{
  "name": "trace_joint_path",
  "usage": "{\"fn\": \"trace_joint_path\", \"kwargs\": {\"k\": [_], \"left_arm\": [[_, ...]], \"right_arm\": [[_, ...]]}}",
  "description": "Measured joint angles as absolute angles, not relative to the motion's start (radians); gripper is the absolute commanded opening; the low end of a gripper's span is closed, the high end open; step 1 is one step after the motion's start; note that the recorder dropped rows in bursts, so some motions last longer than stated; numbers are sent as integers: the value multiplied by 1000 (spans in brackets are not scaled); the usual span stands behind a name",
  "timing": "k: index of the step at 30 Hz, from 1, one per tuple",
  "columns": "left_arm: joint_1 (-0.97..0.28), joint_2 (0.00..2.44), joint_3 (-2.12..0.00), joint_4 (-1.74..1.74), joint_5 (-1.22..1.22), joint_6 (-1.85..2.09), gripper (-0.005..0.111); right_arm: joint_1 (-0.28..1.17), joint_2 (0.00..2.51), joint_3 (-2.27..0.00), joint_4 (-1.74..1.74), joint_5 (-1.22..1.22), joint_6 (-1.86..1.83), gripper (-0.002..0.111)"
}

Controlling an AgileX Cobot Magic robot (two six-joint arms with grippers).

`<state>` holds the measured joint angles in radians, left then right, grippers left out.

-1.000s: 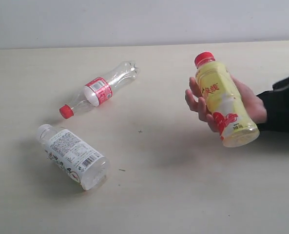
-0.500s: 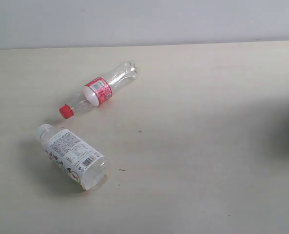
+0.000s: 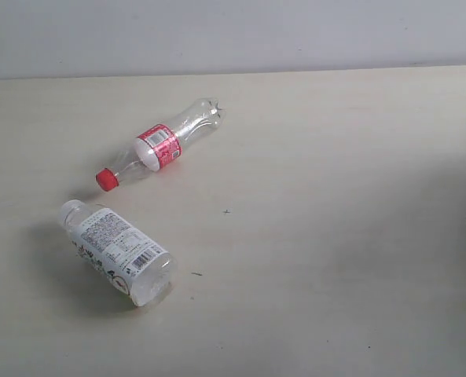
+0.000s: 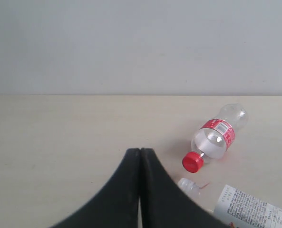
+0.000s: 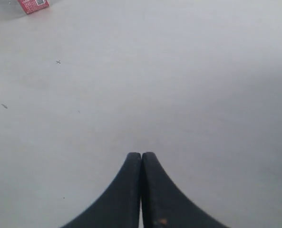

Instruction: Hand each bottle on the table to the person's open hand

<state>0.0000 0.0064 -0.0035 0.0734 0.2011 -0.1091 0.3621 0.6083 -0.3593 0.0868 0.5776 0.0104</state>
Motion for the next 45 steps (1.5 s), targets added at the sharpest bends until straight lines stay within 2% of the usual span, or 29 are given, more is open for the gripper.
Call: {"fn": "trace_joint_path", "kwargs": {"k": [7,17,32,45], "left_arm": [[0,6,-3,73,201,-109,0],[0,6,-3,73,201,-109,0],[0,6,-3,73,201,-109,0],[0,6,-3,73,201,-109,0]], "right_arm": [[362,608,-359,93,578,11,0],[434,550,-359,136,563,15,0],[434,22,-359,143,557,18,0],[434,3,-335,163,550,20,0]]}}
